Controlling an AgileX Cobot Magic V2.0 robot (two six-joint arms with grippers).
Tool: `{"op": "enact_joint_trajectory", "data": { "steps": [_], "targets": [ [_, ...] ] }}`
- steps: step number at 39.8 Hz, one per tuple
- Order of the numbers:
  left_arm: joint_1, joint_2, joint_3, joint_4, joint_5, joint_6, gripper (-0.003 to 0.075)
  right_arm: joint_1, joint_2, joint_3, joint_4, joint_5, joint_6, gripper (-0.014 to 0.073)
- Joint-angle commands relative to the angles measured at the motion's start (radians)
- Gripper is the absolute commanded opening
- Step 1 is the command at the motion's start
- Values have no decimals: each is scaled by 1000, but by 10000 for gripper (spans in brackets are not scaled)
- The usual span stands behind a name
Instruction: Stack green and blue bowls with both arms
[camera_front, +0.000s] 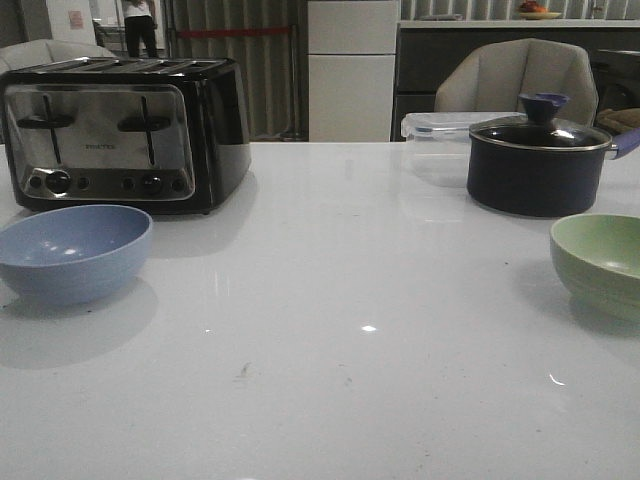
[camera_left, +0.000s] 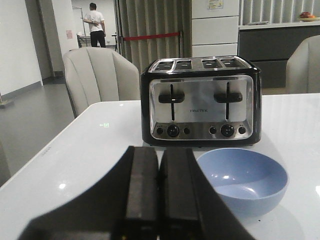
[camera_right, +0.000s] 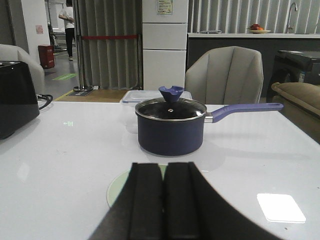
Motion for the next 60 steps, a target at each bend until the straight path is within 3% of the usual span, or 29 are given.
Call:
{"op": "enact_joint_trajectory", "data": {
  "steps": [1,27,38,47,60],
  "targets": [
    [-5,-16,8,-9,-94,-9,99,-3,-20,-5,2,-86,3,36],
    [-5,-16,8,-9,-94,-9,99,-3,-20,-5,2,-98,3,36],
    [-5,-16,-46,-10,-225,-9,99,-3,-20,-88,2,-51,3,36],
    [-5,36,-314,-10,-71,-9,99,-3,20,-303,1,136,3,36],
    [-5,291,-726,-14,339,-9,99,-3,280,-639,-2,428,3,36]
  ]
}}
